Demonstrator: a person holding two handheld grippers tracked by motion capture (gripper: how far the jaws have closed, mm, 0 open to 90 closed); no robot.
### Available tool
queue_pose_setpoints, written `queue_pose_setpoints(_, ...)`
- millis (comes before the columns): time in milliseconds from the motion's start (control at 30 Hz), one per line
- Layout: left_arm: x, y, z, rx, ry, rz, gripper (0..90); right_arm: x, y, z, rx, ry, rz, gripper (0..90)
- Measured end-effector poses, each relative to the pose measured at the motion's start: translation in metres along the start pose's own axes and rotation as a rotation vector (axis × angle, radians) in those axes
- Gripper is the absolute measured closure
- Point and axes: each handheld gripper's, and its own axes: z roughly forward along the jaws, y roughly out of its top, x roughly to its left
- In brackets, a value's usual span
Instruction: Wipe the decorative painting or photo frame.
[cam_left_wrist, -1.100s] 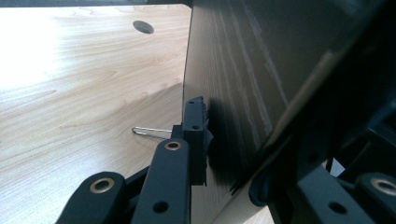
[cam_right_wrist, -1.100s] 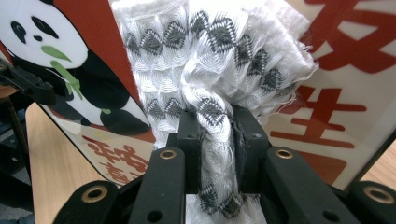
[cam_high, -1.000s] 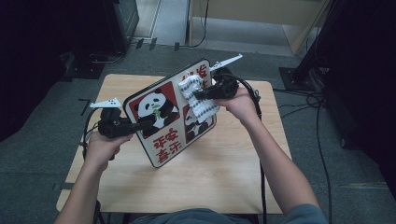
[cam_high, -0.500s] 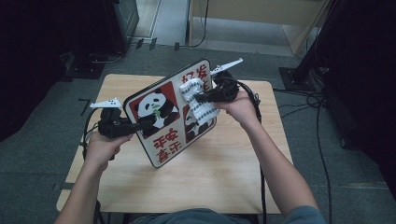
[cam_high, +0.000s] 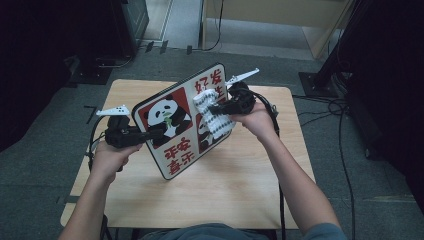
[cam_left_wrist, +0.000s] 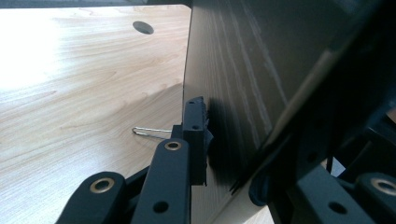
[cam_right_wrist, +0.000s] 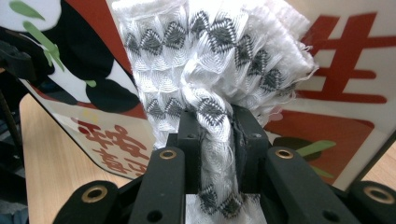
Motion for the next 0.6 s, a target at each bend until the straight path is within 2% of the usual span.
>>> queue_pose_setpoints(600, 0.000, 0.000, 0.000, -0.002, -0.001, 0.000, 76.5, -0.004, -0.018, 0.010, 0.015, 0.013, 0.022, 76.5)
